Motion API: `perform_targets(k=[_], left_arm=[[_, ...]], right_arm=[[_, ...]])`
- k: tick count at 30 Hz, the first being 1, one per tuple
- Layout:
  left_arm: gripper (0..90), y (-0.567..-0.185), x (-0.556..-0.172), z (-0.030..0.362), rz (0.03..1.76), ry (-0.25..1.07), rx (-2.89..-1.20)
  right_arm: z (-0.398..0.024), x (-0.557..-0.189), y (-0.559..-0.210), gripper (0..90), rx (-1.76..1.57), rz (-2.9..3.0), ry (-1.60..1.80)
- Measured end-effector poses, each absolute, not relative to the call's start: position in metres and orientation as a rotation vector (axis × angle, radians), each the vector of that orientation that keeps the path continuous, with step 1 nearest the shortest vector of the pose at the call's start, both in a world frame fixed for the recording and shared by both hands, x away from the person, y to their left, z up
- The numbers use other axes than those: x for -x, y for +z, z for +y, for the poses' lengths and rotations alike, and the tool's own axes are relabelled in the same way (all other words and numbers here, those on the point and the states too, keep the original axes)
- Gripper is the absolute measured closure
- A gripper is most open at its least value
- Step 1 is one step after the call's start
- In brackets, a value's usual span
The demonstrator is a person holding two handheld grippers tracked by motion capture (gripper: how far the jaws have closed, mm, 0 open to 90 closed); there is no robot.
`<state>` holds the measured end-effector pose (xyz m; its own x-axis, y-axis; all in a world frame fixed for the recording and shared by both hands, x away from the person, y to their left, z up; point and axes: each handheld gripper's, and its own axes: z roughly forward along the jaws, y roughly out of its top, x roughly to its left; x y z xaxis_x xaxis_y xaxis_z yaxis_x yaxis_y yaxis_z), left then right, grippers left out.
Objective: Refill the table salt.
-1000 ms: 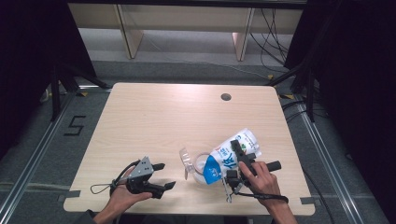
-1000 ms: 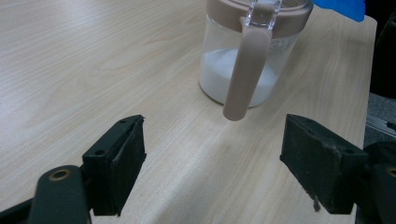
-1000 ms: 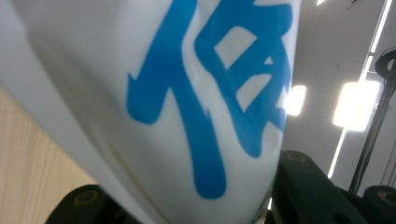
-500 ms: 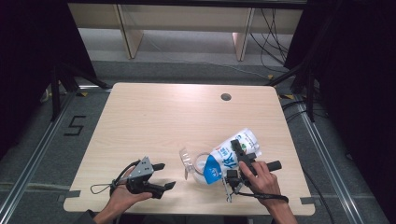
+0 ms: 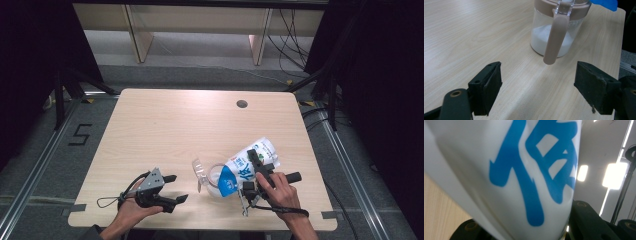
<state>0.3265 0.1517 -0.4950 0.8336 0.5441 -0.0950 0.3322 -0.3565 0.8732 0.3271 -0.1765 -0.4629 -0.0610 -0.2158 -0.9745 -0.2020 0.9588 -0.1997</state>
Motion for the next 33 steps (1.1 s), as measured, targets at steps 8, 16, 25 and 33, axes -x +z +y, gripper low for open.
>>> perform_targets(k=[8, 16, 25, 33], left_arm=[[21.1, -0.4952, -0.3265, 0.1513, 0.651, 0.254, -1.972], [21.2, -0.4952, -0.3264, 0.1513, 0.652, 0.254, -1.971], [21.1, -0.4949, -0.3266, 0.1519, 0.649, 0.256, -1.976], [21.2, -0.4949, -0.3266, 0.1519, 0.648, 0.256, -1.976]], right_arm=[[-0.1767, -0.3271, -0.4632, 72.1, 0.311, 1.644, -0.007], [-0.1762, -0.3273, -0.4631, 72.6, 0.310, 1.641, -0.003], [-0.1755, -0.3282, -0.4620, 73.0, 0.321, 1.636, 0.004], [-0.1759, -0.3274, -0.4632, 73.4, 0.305, 1.649, 0.006]])
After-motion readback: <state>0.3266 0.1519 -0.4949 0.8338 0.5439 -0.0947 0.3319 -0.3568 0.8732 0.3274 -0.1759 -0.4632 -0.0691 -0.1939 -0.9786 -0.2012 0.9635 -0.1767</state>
